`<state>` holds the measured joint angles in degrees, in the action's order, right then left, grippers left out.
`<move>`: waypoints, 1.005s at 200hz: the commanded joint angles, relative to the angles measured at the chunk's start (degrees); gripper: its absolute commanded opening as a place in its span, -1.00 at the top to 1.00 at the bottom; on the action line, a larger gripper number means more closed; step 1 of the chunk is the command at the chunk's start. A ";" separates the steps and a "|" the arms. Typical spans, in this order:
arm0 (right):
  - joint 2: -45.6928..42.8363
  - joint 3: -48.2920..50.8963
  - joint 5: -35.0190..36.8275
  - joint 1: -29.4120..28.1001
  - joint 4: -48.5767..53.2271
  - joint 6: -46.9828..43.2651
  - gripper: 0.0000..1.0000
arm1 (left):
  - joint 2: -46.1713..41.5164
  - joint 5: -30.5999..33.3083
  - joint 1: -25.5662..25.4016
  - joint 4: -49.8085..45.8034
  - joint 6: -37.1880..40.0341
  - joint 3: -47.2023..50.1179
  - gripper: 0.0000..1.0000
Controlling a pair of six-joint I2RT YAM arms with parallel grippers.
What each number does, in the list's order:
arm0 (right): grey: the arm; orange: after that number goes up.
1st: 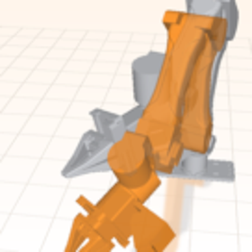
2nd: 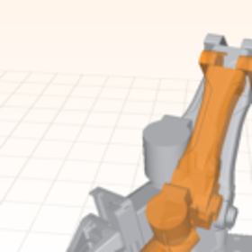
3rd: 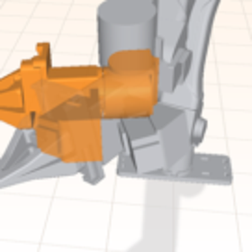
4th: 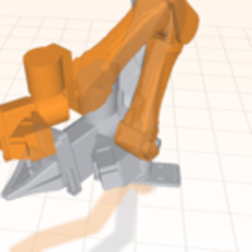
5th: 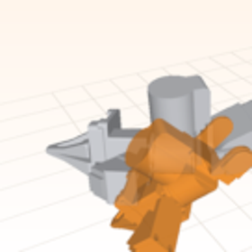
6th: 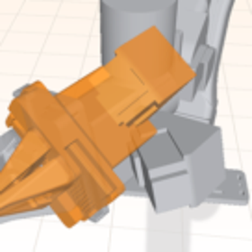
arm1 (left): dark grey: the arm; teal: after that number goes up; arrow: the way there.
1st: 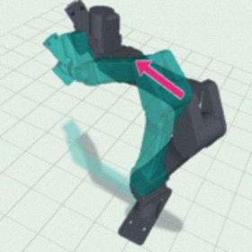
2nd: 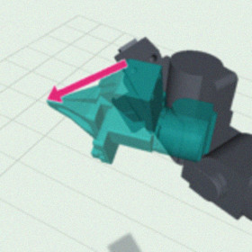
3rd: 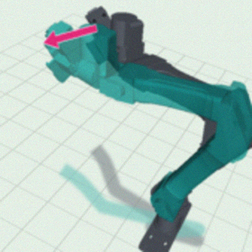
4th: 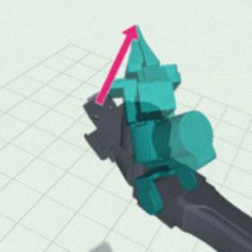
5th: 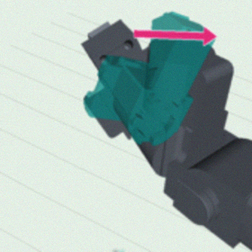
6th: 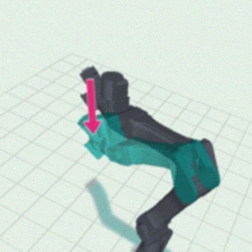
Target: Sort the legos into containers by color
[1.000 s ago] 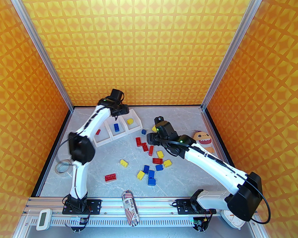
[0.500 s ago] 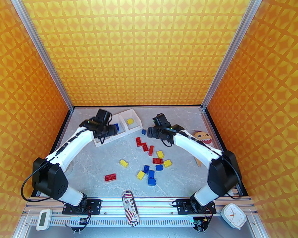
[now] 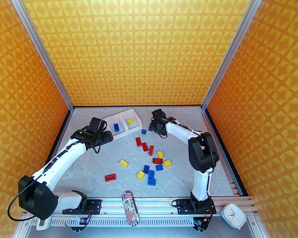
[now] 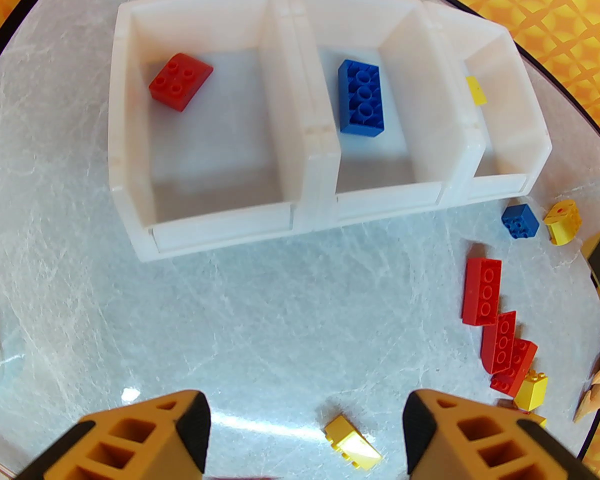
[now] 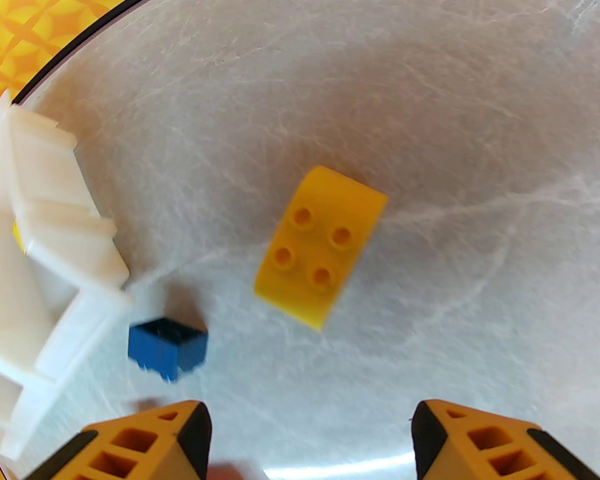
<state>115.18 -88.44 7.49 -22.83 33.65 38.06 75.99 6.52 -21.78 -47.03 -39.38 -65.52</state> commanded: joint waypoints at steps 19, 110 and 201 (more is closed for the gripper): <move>4.78 -5.34 0.09 0.89 1.07 4.04 -0.38 | -1.98 1.05 -0.54 -0.25 -1.48 1.97 -0.37; 12.84 -10.06 -1.34 2.25 0.75 6.11 -0.14 | -1.31 1.11 -1.03 -0.44 -1.77 2.04 -0.37; 9.87 -11.12 0.51 2.40 3.00 -4.19 0.39 | -2.67 1.04 -0.99 -1.24 -2.37 2.94 -0.37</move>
<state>127.42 -98.41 7.51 -20.84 35.18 38.02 74.43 6.52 -22.55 -47.13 -40.69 -63.18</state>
